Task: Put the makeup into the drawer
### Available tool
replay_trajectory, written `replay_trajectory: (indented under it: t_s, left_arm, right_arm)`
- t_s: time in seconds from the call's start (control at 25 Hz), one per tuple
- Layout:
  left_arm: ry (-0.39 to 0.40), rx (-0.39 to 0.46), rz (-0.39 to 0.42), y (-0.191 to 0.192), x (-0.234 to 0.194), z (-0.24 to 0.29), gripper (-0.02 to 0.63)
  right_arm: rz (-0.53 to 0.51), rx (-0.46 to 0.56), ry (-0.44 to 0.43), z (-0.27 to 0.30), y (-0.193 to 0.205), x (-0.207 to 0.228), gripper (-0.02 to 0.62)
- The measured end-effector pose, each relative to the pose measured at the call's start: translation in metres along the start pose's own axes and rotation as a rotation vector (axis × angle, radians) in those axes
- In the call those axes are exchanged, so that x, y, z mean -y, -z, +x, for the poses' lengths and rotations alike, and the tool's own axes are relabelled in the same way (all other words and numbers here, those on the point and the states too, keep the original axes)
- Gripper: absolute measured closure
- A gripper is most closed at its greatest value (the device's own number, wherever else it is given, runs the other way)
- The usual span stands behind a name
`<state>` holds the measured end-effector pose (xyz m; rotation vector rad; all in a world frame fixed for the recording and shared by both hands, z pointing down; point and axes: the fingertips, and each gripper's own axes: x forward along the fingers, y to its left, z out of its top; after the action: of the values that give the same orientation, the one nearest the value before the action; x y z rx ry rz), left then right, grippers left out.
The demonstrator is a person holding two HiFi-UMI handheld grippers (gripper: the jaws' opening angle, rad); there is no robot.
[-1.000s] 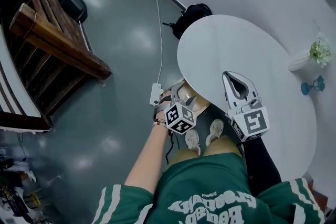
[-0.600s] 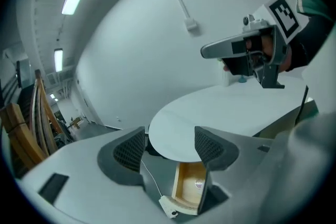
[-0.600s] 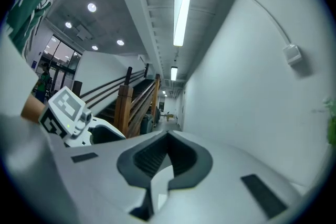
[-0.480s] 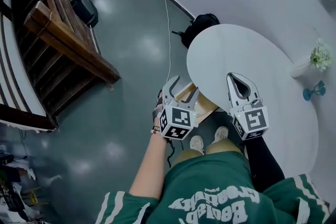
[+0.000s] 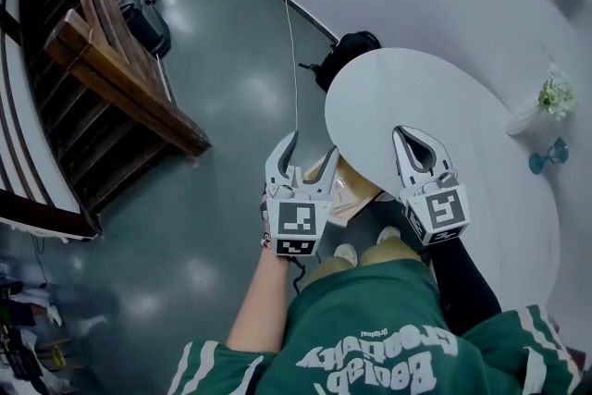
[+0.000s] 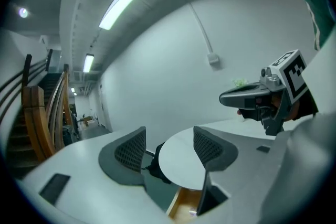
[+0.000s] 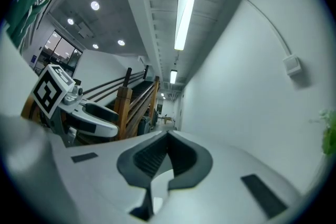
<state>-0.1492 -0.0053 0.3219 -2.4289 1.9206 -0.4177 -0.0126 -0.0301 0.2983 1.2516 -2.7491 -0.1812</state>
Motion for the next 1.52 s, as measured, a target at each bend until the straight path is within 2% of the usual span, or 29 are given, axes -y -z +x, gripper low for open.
replay_trajectory:
  t_s: [0.16, 0.2, 0.32, 0.4, 0.52, 0.72, 0.96, 1.52]
  left_arm:
    - [-0.018, 0.045, -0.047, -0.014, -0.006, -0.002, 0.349]
    - [-0.027, 0.054, -0.058, -0.017, -0.007, -0.003, 0.375]
    - [-0.077, 0.070, -0.079, -0.022, -0.015, -0.005, 0.542]
    - [-0.100, 0.069, -0.080, -0.023, -0.019, -0.005, 0.606]
    - [-0.083, 0.051, -0.085, -0.021, -0.018, -0.002, 0.607]
    - [-0.095, 0.067, -0.075, -0.027, -0.020, -0.004, 0.607]
    - [-0.104, 0.069, -0.075, -0.029, -0.024, -0.008, 0.607]
    - [-0.105, 0.059, -0.079, -0.021, -0.027, -0.014, 0.607]
  right_arm:
    - [0.019, 0.010, -0.001, 0.001, -0.017, 0.000, 0.591]
    - [0.020, 0.007, 0.001, 0.000, -0.018, 0.001, 0.591]
    - [-0.001, 0.007, 0.000, -0.002, -0.010, 0.004, 0.591]
    - [-0.007, 0.011, -0.001, -0.002, -0.010, 0.005, 0.591]
    - [-0.014, 0.014, 0.000, -0.003, -0.009, 0.007, 0.591]
    - [-0.029, -0.005, 0.013, -0.004, -0.006, 0.010, 0.591]
    - [-0.001, -0.002, 0.018, -0.002, -0.020, 0.007, 0.591]
    - [-0.034, 0.003, 0.013, -0.004, -0.007, -0.001, 0.591]
